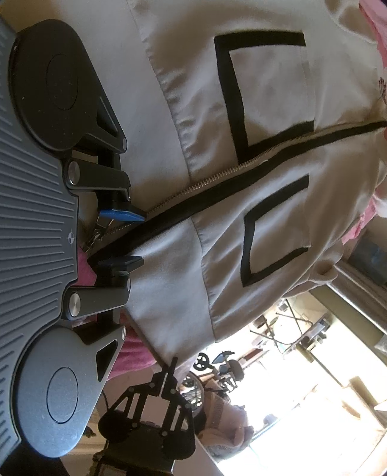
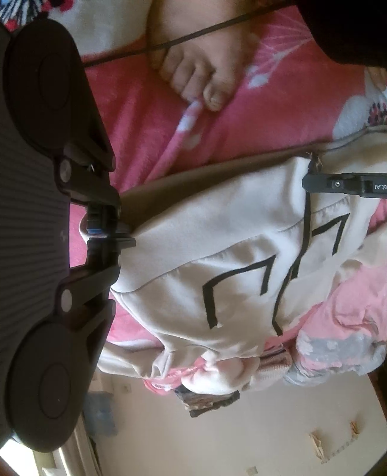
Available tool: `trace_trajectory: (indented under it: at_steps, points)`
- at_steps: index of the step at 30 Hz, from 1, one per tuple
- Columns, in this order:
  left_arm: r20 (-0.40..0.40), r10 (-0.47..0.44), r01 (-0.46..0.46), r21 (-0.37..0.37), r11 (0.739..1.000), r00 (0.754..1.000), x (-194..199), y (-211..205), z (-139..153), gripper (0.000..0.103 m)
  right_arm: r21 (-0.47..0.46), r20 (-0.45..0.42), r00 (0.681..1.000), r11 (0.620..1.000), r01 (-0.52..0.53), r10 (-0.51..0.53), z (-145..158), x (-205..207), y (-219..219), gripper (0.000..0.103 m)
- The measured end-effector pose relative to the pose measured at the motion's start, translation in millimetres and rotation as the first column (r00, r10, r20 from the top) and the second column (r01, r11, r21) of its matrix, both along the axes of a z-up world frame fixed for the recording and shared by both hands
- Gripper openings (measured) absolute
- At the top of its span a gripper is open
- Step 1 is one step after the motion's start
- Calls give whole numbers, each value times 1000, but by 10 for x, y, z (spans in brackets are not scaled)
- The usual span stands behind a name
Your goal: Fold clothes
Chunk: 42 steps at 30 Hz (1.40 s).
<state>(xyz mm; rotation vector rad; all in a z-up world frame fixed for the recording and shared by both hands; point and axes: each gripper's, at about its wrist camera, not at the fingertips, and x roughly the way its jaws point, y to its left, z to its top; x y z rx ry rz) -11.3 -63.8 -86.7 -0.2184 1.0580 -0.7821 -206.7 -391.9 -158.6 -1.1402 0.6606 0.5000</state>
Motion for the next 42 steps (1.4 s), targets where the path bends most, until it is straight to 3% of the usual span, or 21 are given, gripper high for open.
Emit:
trace_trajectory:
  at_steps: [5,9,11,14,17,23,27,30,32,34,36,38,42]
  points:
    - [-2,-1,1,1,1000,1000,25,21,-1,24,20,-24,999,1000,22,-22,-37,30,-13,1]
    - [-3,-2,2,1,1000,1000,32,38,20,24,86,-76,992,991,103,-97,-57,107,-33,2]
    - [-3,-3,3,0,1000,1000,36,47,31,24,167,-131,978,968,186,-165,39,170,-114,5]
    - [-5,-3,3,-4,1000,1000,40,66,58,24,292,-224,942,905,308,-249,230,239,-275,16]
    - [25,-14,15,-31,999,1000,43,108,175,24,432,-310,903,802,412,-297,488,282,-523,18]
    - [101,-65,71,-54,996,993,178,-13,376,24,644,-418,807,491,587,-416,829,788,-890,18]
    - [153,-129,131,-4,991,980,375,-316,375,24,700,-516,728,268,662,-451,894,1277,-942,18]
    - [151,-106,101,44,994,983,524,-417,249,24,702,-588,686,151,696,-428,830,1646,-890,18]
    - [109,-68,61,67,996,992,615,-420,109,24,701,-602,673,120,703,-430,739,1823,-849,18]
    - [73,-33,30,36,999,997,634,-346,-23,24,692,-599,655,113,713,-461,567,1956,-828,18]
    - [61,-17,18,-6,1000,998,640,-276,-84,24,661,-598,620,126,740,-508,313,2043,-830,18]
    - [50,-17,19,-29,999,999,661,-240,-100,24,592,-606,566,158,790,-560,43,2104,-850,16]
    - [44,-29,32,-55,998,999,698,-190,-54,25,586,-610,546,136,799,-574,61,2084,-899,16]
